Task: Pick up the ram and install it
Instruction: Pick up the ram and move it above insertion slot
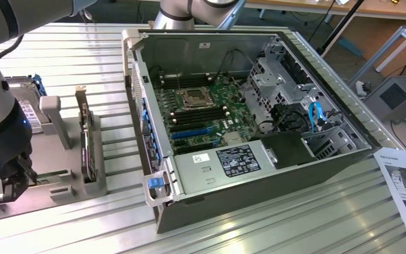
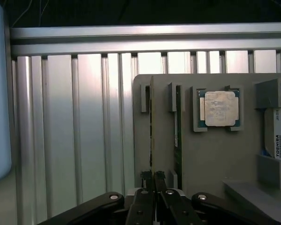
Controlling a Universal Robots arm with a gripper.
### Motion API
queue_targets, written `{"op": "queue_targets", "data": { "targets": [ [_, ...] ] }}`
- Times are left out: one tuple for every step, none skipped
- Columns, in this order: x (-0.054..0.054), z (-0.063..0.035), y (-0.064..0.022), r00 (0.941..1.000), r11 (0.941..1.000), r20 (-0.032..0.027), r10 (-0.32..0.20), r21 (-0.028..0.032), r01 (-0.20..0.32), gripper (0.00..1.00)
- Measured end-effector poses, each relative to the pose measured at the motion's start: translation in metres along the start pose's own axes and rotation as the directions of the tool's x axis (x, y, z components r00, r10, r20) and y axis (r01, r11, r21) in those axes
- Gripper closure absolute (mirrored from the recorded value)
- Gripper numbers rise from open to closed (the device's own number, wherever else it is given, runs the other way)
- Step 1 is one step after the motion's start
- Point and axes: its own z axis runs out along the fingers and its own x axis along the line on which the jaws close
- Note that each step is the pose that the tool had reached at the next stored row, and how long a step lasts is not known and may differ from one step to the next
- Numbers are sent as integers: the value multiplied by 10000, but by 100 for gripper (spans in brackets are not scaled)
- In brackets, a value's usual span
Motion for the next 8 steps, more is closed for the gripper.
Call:
{"op": "queue_targets", "data": {
  "targets": [
    [-1,-31,1,10000,10000,1,0,0,0,87],
    [-1,-56,2,10000,10000,1,0,0,0,87],
    [-2,-87,3,10000,10000,1,-1,0,1,87],
    [-3,-118,4,10000,10000,0,0,0,0,87],
    [-3,-137,5,10000,10000,0,0,0,0,87],
    [-3,-155,6,10000,10000,1,0,0,0,87],
    [-4,-178,6,10000,10000,1,0,1,0,87],
    [-5,-201,7,10000,10000,1,0,0,0,87]
  ]
}}
